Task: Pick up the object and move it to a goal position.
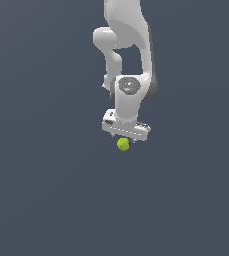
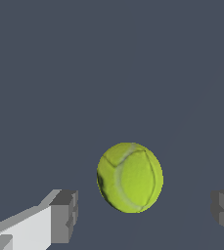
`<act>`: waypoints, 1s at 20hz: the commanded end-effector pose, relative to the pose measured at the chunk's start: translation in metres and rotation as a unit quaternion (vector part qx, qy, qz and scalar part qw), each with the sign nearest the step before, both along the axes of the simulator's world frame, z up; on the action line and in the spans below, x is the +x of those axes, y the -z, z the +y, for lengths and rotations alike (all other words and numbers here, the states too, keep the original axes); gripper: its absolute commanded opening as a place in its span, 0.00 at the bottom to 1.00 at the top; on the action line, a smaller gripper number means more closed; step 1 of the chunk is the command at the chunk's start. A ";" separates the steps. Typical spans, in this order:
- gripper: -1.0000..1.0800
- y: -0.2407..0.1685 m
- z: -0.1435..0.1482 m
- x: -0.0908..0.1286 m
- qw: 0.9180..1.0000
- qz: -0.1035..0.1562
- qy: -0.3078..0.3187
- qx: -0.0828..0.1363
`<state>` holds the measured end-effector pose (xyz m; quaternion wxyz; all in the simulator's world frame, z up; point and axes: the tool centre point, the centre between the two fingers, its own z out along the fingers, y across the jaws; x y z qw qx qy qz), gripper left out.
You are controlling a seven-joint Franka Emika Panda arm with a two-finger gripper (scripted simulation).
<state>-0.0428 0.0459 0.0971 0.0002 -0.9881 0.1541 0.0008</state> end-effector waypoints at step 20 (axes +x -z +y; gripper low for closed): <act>0.96 0.049 0.003 -0.006 1.000 -0.001 0.018 0.000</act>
